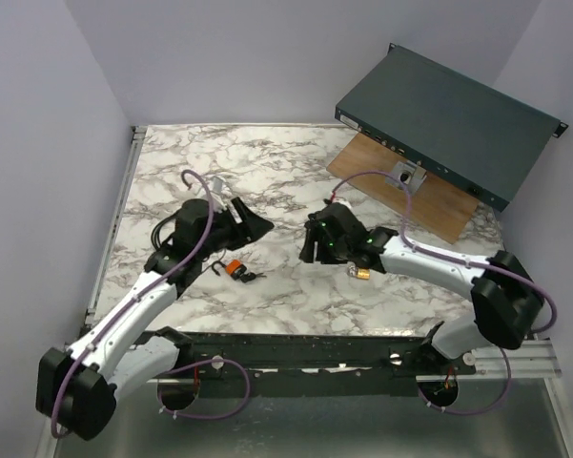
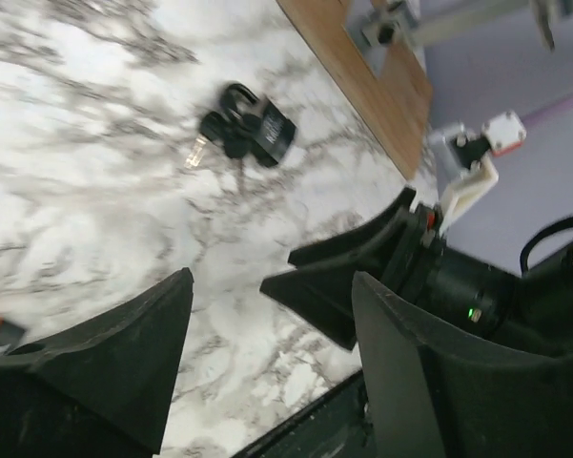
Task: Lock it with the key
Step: Pick up the lock from the center of the board.
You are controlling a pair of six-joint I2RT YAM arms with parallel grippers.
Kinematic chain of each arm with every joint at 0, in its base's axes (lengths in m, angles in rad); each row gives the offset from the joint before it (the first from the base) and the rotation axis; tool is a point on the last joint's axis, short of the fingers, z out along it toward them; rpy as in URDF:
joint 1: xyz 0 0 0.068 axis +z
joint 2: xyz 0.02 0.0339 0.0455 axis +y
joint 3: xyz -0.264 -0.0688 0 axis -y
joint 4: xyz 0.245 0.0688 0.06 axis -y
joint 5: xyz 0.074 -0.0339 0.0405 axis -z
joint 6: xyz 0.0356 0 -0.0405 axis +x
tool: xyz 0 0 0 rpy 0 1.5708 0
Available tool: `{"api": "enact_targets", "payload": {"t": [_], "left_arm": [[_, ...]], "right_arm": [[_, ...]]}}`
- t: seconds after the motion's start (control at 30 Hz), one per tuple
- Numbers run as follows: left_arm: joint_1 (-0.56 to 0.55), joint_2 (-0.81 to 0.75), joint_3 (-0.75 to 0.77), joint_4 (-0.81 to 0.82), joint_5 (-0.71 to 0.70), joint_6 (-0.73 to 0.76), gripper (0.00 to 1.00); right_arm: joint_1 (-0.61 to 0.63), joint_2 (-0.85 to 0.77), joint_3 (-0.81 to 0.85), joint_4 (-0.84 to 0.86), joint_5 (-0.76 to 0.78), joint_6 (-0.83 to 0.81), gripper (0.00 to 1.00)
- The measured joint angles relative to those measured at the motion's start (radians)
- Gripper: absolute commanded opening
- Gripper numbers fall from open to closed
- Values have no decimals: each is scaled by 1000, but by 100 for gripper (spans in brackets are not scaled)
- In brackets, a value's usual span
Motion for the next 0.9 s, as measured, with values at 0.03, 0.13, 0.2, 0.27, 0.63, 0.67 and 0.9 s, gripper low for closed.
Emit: {"api": "enact_targets", "payload": {"t": [0.03, 0.13, 0.2, 0.27, 0.63, 0.67, 0.9], "left_arm": [[38, -40, -1, -42, -4, 19, 72], [124, -133, 5, -164, -27, 64, 82], [172, -169, 21, -249, -47, 93, 85], [219, -192, 45, -334, -63, 124, 86], [448, -253, 74, -529, -29, 208, 88], [461, -253, 74, -536, -18, 212, 88], [499, -253, 74, -557, 35, 225, 88]], "right_arm": [[27, 31, 19, 24, -2, -14, 70], [89, 121, 68, 99, -32, -77, 72], [121, 191, 116, 139, -54, -131, 74], [147, 269, 184, 167, -68, -191, 76], [229, 544, 443, 259, -121, -452, 100], [234, 561, 460, 260, -120, -467, 100], [286, 650, 536, 254, -104, -527, 100]]}}
